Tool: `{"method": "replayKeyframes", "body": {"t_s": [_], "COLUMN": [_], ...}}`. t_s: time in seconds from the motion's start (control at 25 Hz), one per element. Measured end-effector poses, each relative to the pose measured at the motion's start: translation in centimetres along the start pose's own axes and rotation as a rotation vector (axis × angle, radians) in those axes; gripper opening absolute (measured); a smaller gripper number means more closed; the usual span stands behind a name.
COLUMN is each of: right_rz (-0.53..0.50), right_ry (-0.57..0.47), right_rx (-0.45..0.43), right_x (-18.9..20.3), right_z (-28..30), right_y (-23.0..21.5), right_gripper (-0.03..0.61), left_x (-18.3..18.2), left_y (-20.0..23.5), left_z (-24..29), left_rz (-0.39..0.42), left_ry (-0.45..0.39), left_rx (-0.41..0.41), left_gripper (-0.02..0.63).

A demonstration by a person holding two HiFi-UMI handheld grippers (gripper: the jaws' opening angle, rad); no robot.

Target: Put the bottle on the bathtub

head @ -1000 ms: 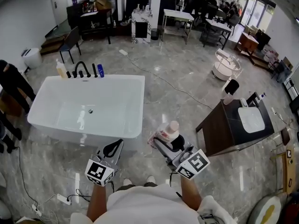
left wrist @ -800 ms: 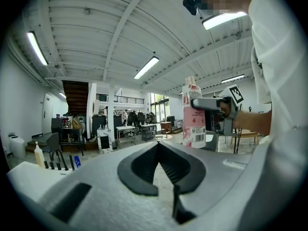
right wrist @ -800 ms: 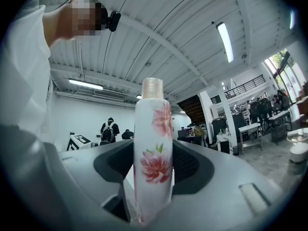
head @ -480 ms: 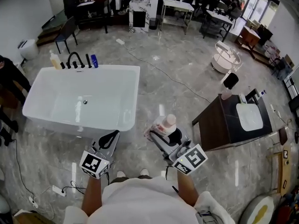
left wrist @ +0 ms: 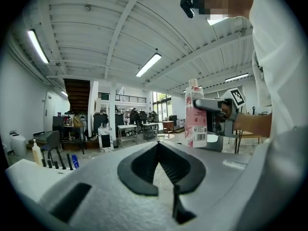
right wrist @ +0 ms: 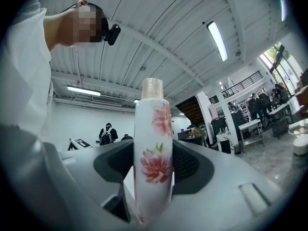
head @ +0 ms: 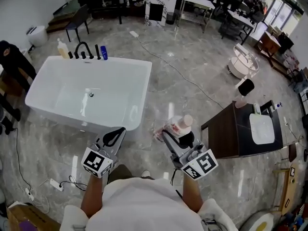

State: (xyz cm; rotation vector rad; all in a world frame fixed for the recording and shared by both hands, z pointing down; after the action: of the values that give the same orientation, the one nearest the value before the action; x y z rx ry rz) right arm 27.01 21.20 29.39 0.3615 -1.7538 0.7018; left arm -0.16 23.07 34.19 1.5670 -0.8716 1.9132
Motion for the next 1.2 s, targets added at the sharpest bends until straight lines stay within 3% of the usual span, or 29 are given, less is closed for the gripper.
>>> {"method": "replayKeyframes", "body": {"t_s": [0.32, 0.6, 0.88, 1.2], "right_rz": [0.023, 0.006, 0.017, -0.008], "right_ry": [0.023, 0.058, 0.04, 0.055], "right_rx": [-0.007, 0.037, 0.068, 0.104], "right_x": [1.5, 2.6, 3.0, 4.0], "right_z": [6.1, 16.7, 27.5, 33.2], "right_y": [-1.9, -5.1, -7.8, -11.5], "right_gripper": [0.241, 0.241, 0.241, 0.241], "left_x": [1.8, 4.9, 5.2, 7.1], "left_y": [6.0, 16.9, 28.7, 35.2], "left_z": [1.4, 5.5, 9.4, 14.2], "left_rz": [-0.023, -0.052, -0.023, -0.038], "left_ry": [0.01, 0.002, -0.033, -0.047], "left_rx": [-0.012, 0.034, 0.092, 0.137], "left_gripper": [0.002, 0.002, 0.002, 0.002]}}
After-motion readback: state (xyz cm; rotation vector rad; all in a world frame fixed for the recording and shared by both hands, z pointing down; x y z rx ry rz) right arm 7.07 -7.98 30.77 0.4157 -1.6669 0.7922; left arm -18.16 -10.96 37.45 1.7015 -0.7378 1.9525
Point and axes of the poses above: the fingertips, and each gripper's own axes: z forward along the fingers, y to its left, x out of its underside, the point moved 9 cm from there along -z, backward along the fingers, and after that the axes turned 7 degrees about z, right-handed, at the moved point
